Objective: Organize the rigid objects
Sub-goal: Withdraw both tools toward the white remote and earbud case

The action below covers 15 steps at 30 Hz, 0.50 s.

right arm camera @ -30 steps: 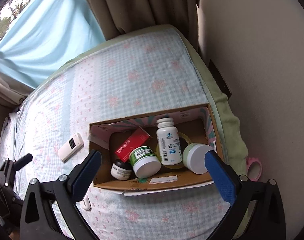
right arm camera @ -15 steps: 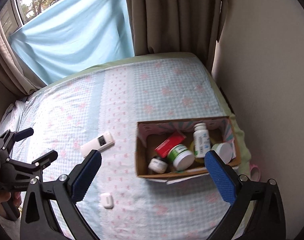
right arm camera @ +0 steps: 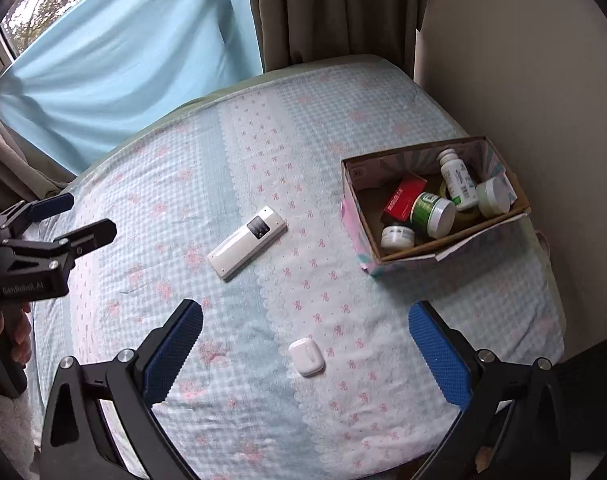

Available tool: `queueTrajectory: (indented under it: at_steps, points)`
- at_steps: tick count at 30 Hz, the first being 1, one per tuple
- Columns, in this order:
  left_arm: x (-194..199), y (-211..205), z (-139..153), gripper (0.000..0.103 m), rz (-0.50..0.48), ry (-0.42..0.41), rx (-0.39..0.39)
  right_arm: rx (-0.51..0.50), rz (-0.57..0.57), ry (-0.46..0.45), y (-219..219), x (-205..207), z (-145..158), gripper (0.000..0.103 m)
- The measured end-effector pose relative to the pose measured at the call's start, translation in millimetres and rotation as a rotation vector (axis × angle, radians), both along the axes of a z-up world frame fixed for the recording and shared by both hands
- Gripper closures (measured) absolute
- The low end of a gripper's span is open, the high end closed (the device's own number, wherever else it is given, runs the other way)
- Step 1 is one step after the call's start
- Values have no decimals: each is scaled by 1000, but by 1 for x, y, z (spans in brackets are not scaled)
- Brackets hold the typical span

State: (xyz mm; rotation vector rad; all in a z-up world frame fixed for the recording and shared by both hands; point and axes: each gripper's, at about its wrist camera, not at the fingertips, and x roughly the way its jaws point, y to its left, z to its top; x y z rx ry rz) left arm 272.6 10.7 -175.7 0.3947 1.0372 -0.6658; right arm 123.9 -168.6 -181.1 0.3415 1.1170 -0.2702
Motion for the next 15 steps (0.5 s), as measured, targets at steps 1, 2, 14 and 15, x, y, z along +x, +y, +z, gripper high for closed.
queueTrajectory:
  at_steps: [1, 2, 14, 15]
  points:
    - [4, 2, -6, 0, -12, 9, 7, 11, -26, 5, 5, -2, -8, 0]
    - [9, 2, -14, 0, -30, 19, 18, 30, -54, 8, 9, -5, -17, 0]
    - [59, -38, -130, 0, -196, 183, 139, 78, -69, 165, 36, -3, -135, 0]
    - [62, -44, -139, 0, -216, 189, 156, 78, -60, 181, 37, -1, -144, 0]
